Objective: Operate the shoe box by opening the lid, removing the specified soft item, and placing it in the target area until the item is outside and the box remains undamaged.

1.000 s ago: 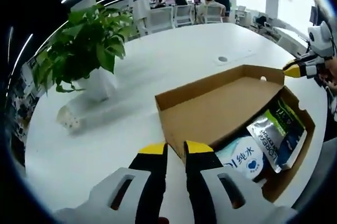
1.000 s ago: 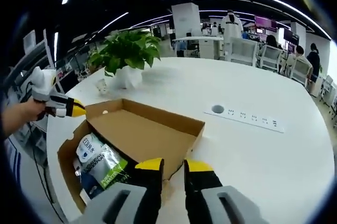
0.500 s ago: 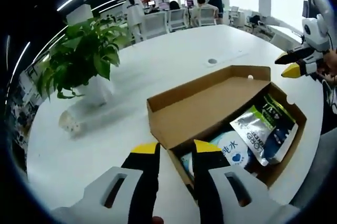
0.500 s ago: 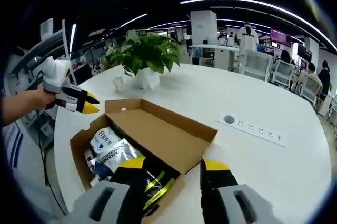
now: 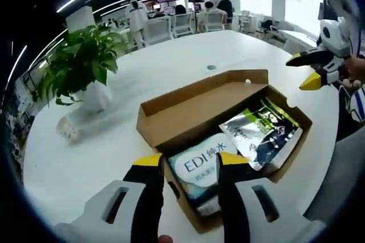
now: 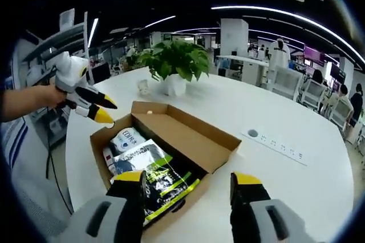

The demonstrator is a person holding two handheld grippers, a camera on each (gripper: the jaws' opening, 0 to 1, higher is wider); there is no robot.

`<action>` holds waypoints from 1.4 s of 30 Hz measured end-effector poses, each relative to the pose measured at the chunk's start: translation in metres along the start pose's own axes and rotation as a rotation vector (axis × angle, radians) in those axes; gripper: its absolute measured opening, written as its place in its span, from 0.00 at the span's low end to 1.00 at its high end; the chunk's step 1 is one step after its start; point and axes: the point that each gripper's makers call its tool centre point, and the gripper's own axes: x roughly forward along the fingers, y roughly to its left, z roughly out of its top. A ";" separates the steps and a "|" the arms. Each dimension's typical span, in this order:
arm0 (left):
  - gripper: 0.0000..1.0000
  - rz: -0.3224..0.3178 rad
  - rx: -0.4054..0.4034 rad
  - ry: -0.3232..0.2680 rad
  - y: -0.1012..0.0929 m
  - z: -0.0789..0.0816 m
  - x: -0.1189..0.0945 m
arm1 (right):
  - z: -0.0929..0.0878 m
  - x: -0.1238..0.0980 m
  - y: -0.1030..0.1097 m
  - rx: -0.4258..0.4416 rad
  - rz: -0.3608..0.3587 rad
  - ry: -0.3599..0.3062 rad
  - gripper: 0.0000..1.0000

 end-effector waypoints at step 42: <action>0.40 -0.184 -0.203 0.060 -0.090 -0.032 0.018 | -0.061 -0.081 0.042 -0.055 -0.013 -0.034 0.99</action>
